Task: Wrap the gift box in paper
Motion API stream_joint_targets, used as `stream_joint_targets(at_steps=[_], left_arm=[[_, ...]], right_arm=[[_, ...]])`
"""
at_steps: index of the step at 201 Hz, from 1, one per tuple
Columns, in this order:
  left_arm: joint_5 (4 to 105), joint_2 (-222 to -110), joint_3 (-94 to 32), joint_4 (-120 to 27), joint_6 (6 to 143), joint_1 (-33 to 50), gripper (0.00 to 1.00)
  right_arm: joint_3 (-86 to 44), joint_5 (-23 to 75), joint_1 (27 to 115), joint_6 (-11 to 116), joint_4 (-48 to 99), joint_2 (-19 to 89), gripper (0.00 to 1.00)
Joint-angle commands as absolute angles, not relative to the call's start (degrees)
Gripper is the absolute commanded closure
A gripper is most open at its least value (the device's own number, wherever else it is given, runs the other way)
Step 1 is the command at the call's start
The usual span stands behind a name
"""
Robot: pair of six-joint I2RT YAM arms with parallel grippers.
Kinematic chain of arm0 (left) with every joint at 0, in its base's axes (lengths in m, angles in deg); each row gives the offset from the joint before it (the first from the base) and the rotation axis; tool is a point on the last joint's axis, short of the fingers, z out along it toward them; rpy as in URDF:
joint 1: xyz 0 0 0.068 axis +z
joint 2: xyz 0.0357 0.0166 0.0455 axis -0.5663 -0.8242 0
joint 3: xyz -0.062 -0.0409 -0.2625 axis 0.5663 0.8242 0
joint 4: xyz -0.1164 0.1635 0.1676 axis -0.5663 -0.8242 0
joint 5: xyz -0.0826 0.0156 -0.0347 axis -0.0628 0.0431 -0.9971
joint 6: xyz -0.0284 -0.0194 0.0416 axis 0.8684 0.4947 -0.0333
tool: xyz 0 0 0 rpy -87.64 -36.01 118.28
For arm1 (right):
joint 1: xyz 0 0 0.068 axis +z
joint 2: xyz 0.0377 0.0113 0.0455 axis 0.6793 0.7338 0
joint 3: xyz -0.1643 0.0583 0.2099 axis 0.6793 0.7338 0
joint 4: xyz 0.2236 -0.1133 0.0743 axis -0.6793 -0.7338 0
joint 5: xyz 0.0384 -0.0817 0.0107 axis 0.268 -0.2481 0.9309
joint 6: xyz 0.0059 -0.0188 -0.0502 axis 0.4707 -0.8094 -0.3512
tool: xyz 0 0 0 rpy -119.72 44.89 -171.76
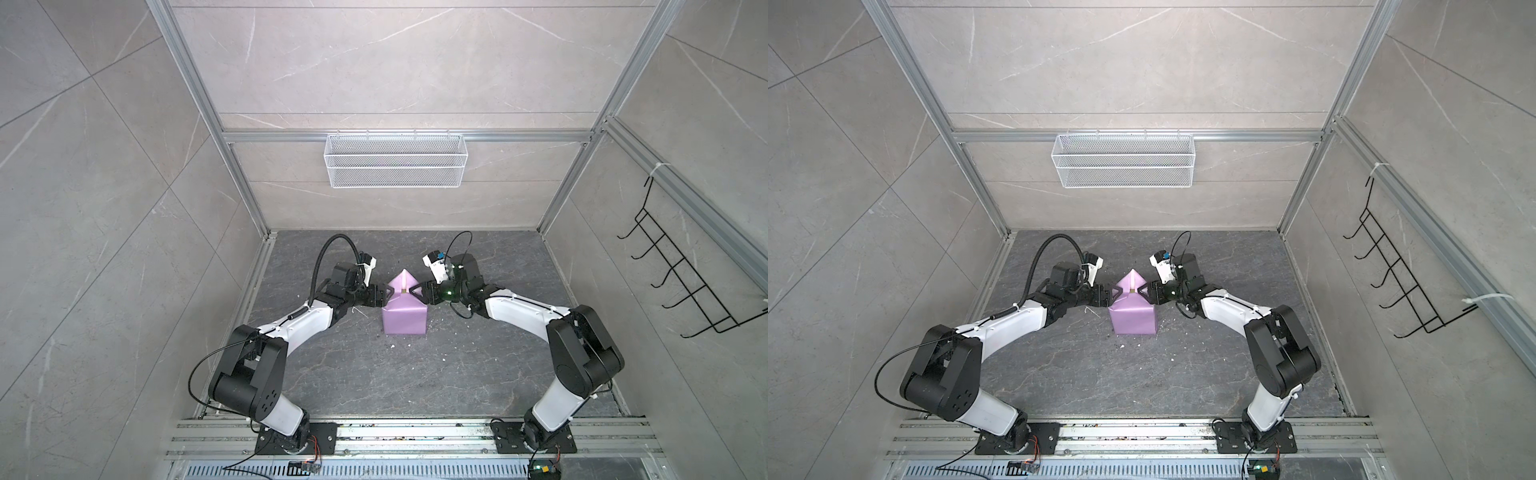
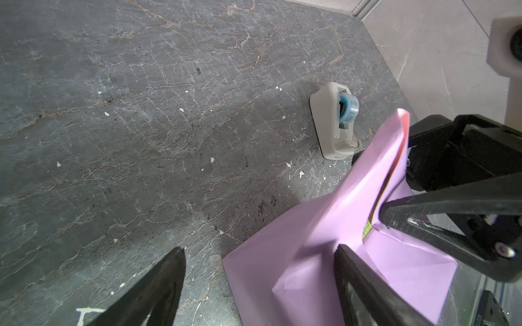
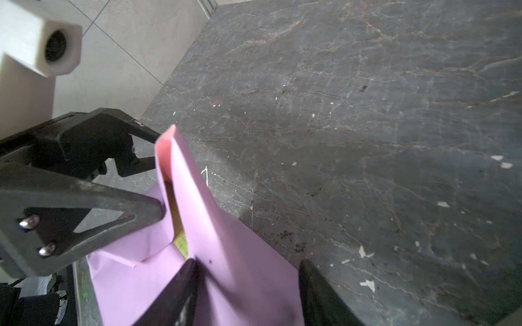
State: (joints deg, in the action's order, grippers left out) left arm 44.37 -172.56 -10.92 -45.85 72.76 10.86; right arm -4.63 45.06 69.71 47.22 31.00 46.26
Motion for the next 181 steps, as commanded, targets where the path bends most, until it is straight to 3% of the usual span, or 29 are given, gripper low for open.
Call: stream_joint_targets(at_steps=[1,73,106,127,181], left_arm=[[41.87,-171.4,-10.72,-45.43,69.91,11.89,0.16],[39.63,-172.51,-11.83,-45.5,68.1,12.69,0.16],[38.66,-173.07,-12.46,-45.96,67.07,13.13,0.16],[38.34,-173.45,-12.95,-46.29,66.62,13.25,0.16],[37.82,-173.41,-13.03,-46.46,66.82,13.35,0.17]], right_arm=[[-6.48,47.83,69.61,42.66,26.74,48.66,0.49],[-10.99,53.3,68.58,37.66,25.32,52.14,0.71],[-12.74,55.57,68.16,35.74,24.4,53.62,0.76],[-14.31,56.33,68.03,34.76,23.12,54.57,0.76],[-17.33,57.12,67.35,34.58,21.71,56.27,0.64]])
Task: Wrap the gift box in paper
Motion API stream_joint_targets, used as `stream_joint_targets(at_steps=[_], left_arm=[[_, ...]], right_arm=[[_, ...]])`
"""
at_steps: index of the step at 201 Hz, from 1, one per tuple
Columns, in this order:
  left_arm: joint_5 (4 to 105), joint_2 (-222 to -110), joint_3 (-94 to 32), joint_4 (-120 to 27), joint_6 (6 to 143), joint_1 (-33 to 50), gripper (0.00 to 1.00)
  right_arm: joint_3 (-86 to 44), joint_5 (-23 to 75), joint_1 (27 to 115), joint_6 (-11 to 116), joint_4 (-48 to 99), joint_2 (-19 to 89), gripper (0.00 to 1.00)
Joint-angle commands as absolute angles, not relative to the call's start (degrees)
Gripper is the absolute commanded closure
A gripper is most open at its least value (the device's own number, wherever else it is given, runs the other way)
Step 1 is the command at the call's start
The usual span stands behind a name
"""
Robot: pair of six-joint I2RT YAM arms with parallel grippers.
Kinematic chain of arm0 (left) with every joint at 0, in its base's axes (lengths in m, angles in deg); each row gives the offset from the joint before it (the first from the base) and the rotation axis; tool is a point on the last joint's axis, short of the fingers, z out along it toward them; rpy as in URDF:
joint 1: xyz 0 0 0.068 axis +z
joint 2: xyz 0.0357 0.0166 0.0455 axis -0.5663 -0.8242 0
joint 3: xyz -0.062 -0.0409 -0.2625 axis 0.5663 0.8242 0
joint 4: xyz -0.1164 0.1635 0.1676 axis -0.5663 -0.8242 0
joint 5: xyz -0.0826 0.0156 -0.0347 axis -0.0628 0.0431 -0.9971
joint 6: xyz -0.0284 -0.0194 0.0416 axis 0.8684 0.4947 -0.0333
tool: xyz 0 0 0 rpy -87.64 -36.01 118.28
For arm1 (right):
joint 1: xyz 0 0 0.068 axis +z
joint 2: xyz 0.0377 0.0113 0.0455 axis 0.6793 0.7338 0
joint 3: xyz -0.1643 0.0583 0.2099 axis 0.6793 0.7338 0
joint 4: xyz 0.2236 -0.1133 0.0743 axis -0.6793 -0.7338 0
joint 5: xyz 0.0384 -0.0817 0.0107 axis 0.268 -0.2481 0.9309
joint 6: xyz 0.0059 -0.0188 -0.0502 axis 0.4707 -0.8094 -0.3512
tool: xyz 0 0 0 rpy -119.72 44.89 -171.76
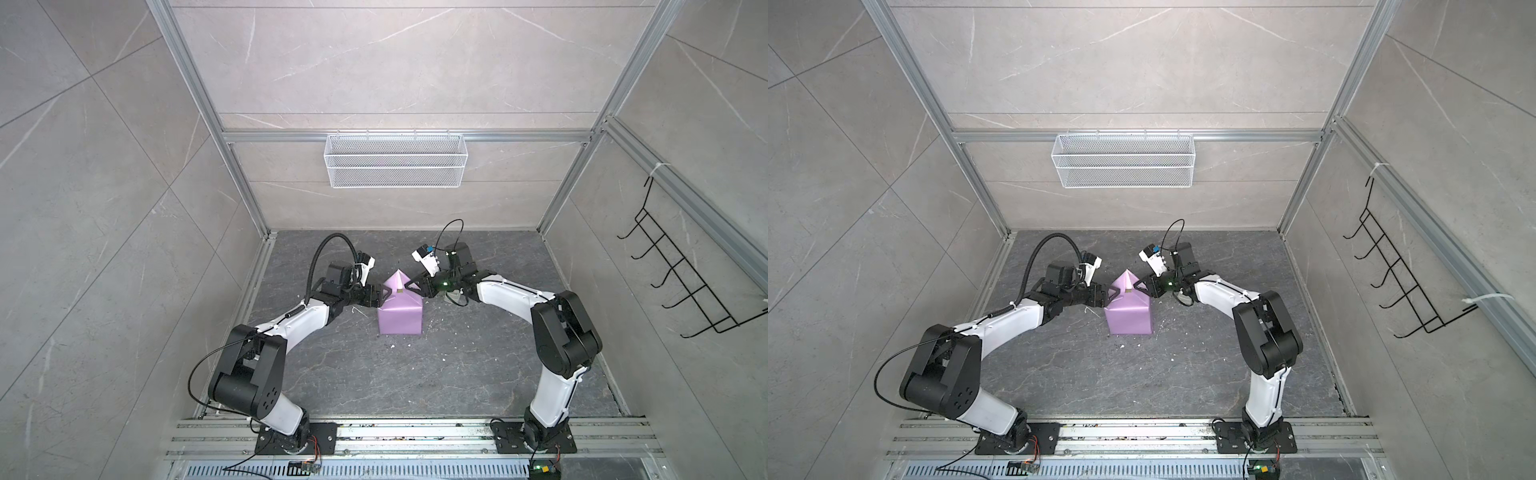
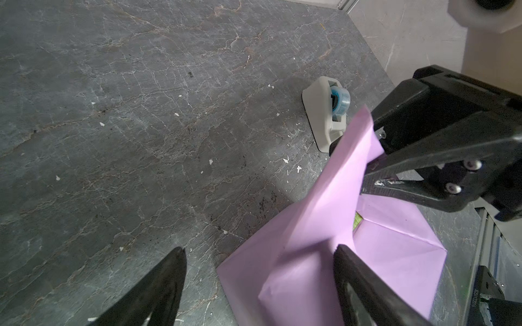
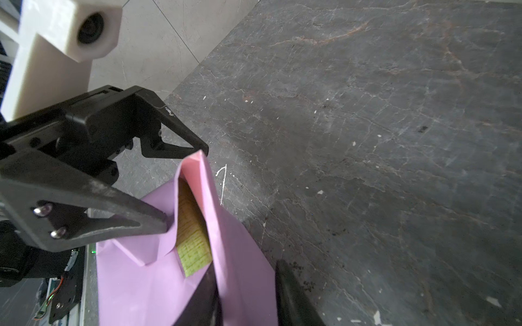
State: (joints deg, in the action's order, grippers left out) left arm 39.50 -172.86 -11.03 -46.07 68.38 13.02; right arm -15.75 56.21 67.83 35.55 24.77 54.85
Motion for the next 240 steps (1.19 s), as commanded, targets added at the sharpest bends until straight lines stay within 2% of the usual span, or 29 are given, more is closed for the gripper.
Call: stream_joint_targets(at_steps=[1,33,99,141,168,240], left_arm=[[37.82,-173.44,-13.06,-46.45,66.84,13.33,0.17],[37.72,-173.61,-12.9,-46.3,67.0,13.38,0.17],[37.68,-173.74,-12.82,-45.8,67.65,13.4,0.18],[37.9,-173.57,-12.82,-45.67,67.74,13.37,0.18],[37.82,-173.52,-12.78,-45.49,67.91,13.35,0.18],[37.7,-173.56,-12.82,-45.48,67.95,13.35,0.19]], right_arm=[[-17.34,57.13,67.29,34.58,21.72,56.25,0.64],[-17.66,58.19,66.4,35.39,22.58,56.4,0.61],[-14.65,62.49,65.55,39.32,25.19,52.42,0.39],[-10.55,61.17,63.52,41.55,25.47,47.89,0.31],[-8.24,60.06,63.07,42.5,25.94,46.9,0.31],[-8.56,57.58,63.49,43.9,26.4,50.21,0.45]])
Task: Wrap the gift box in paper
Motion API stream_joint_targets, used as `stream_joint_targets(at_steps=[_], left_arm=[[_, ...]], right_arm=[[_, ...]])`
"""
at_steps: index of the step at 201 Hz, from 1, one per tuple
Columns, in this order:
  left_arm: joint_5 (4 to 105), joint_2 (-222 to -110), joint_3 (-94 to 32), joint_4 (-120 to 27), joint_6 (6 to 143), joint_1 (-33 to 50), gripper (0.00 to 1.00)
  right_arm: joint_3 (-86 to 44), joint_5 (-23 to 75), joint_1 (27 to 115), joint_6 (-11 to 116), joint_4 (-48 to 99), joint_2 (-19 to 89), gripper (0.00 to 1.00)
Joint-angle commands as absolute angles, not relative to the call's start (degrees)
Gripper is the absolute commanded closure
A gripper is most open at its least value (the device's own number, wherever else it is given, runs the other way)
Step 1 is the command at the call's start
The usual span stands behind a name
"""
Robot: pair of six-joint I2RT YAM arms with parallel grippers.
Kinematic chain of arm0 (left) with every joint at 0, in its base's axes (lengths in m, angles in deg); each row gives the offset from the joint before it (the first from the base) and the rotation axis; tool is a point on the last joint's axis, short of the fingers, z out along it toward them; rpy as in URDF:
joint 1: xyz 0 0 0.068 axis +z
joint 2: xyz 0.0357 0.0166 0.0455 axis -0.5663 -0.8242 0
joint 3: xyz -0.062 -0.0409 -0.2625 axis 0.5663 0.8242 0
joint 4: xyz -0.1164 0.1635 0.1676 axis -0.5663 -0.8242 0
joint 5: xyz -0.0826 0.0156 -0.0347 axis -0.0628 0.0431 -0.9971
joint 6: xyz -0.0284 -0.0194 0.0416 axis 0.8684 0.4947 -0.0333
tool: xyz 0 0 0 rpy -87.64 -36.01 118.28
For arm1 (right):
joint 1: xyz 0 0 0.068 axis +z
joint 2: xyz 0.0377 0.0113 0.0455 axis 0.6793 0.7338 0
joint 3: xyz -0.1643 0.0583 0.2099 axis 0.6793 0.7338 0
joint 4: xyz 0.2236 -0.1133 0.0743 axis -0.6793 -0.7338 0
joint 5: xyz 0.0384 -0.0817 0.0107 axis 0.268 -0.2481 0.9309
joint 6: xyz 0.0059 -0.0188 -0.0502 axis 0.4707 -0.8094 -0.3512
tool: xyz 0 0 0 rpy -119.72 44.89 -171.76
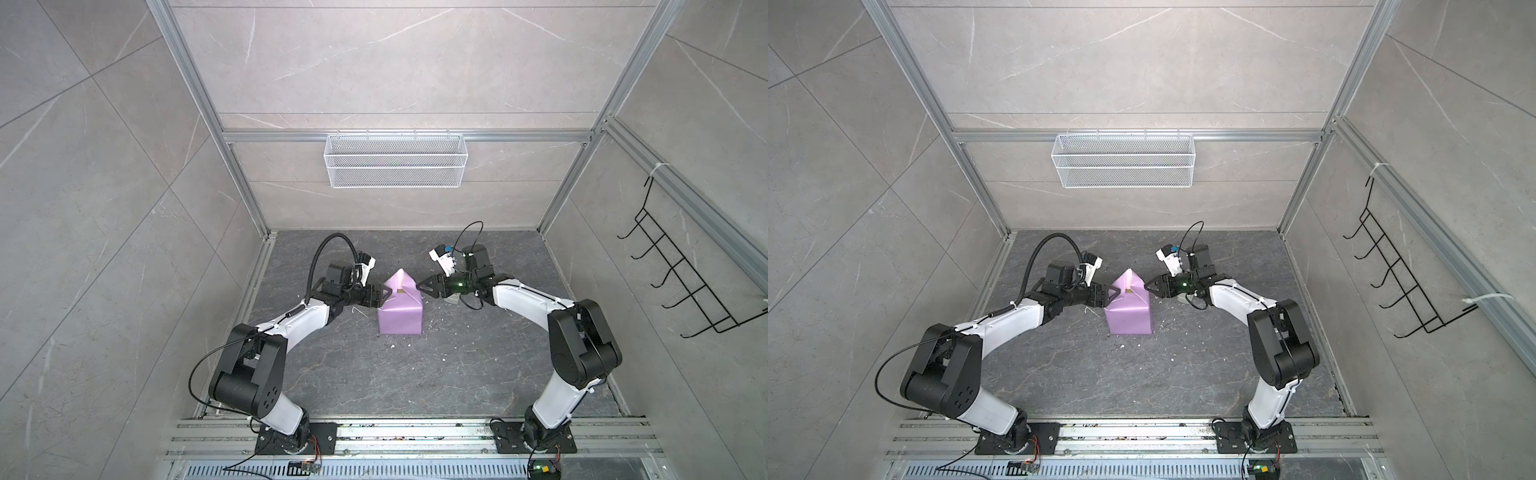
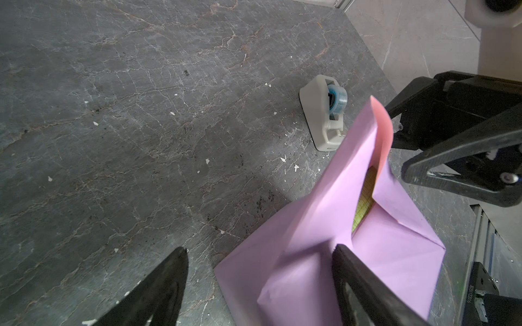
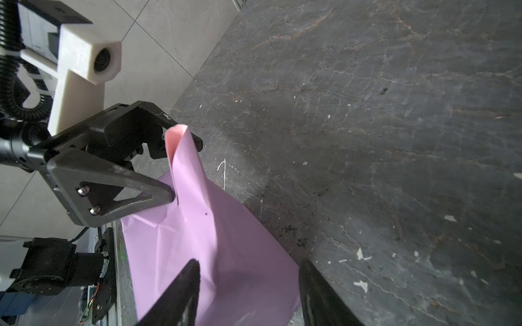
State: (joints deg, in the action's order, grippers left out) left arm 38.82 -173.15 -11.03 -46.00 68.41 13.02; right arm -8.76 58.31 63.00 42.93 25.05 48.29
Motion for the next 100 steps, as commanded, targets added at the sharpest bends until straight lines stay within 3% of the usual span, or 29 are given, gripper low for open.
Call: stream_joint_targets(at_steps=[1,100], left_arm=[[37.71,-173.52,-12.78,-45.48,67.94,13.38,0.19],[37.35,-173.3,-12.65,-45.41,67.9,13.4,0.19]], right_arm=[[-8.65,57.58,63.51,43.95,26.44,50.28,0.45],[-11.69,58.09,66.27,44.17,28.09,54.12,0.59]])
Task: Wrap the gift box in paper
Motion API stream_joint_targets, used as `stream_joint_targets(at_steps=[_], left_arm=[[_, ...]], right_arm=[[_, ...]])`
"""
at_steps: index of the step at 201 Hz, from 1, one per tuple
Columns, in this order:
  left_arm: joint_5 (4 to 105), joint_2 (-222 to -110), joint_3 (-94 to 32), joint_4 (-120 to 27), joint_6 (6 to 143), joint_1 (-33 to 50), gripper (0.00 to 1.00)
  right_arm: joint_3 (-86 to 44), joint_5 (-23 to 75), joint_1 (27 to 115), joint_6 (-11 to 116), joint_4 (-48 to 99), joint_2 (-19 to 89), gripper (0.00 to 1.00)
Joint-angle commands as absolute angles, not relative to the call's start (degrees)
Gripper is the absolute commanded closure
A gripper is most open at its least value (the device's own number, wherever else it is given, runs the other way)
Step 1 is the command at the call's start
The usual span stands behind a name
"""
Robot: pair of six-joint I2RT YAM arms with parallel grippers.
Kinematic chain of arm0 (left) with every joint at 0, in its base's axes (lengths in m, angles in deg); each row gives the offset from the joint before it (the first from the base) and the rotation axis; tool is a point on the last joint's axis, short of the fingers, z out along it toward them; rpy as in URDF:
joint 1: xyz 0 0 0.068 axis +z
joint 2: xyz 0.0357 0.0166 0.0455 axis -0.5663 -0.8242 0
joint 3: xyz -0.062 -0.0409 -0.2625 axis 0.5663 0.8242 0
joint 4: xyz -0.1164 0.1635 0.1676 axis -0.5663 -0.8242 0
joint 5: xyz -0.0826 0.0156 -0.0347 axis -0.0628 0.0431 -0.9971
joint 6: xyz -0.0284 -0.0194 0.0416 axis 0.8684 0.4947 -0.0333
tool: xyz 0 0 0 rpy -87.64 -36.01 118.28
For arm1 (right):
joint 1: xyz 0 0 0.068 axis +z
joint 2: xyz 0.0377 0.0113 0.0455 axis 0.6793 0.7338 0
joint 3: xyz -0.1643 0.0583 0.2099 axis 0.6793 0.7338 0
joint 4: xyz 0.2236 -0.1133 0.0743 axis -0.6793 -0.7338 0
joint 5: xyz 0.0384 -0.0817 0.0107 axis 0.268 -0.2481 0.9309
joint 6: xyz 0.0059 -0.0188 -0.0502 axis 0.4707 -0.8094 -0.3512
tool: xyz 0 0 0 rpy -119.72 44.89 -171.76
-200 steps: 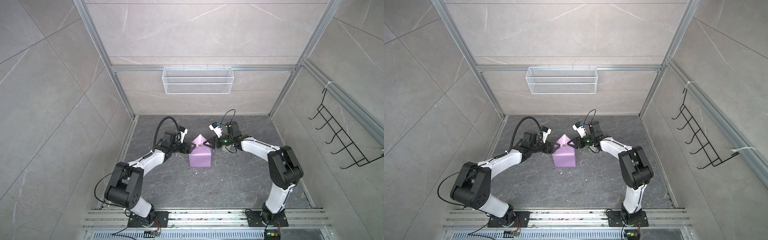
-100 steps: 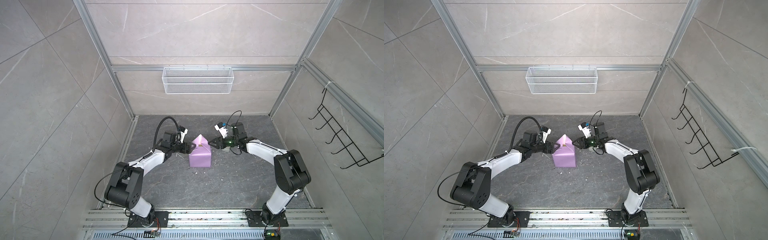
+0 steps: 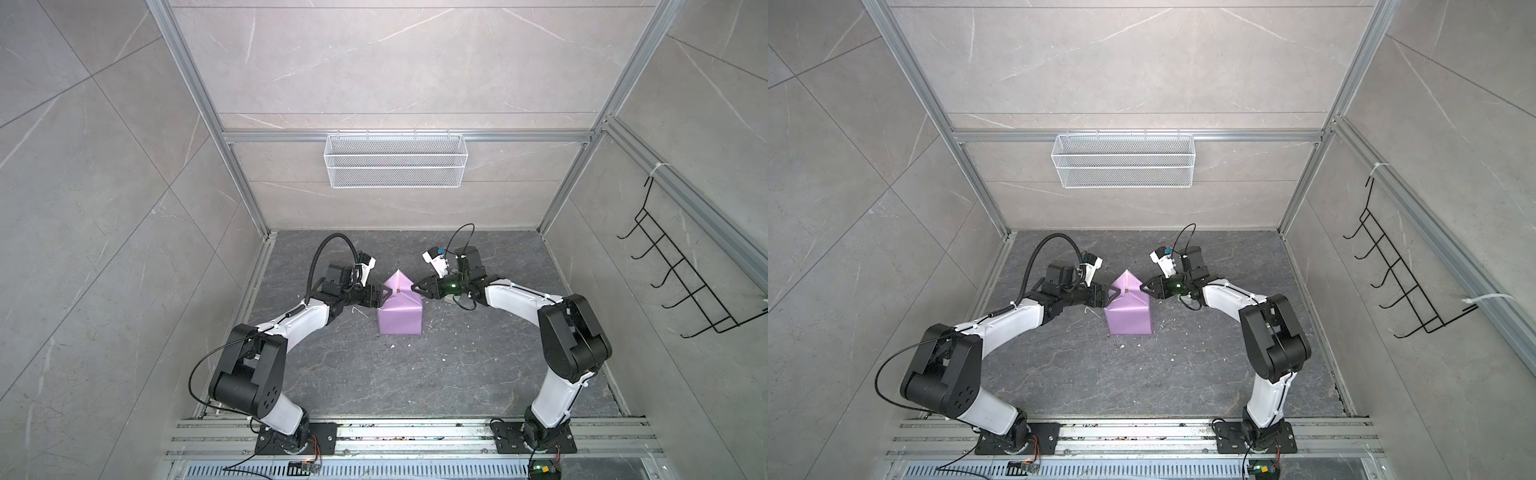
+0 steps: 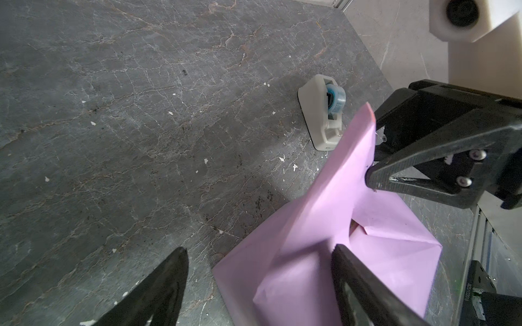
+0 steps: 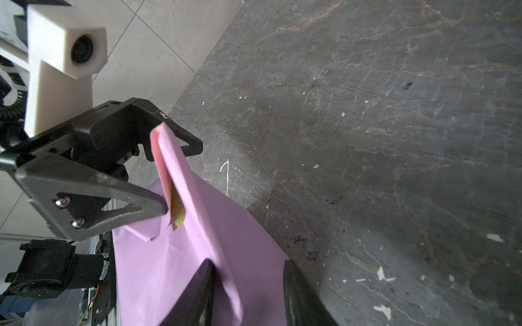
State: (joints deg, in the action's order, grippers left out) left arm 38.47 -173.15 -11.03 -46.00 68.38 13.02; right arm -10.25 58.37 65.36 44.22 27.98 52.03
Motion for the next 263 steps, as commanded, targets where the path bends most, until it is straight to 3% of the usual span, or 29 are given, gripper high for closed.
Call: stream_joint_targets(at_steps=[1,177,263], left_arm=[[37.37,-173.3,-12.65,-45.4,67.96,13.4,0.19],[36.72,-173.87,-12.92,-45.17,68.24,13.35,0.19],[39.06,-170.22,-12.99,-46.0,62.6,14.0,0.17]], right_arm=[[-11.71,58.14,66.31,44.17,28.12,54.13,0.59],[-15.04,63.29,66.8,41.2,29.17,55.9,0.91],[-15.91,63.55,66.0,38.86,26.82,55.75,0.91]])
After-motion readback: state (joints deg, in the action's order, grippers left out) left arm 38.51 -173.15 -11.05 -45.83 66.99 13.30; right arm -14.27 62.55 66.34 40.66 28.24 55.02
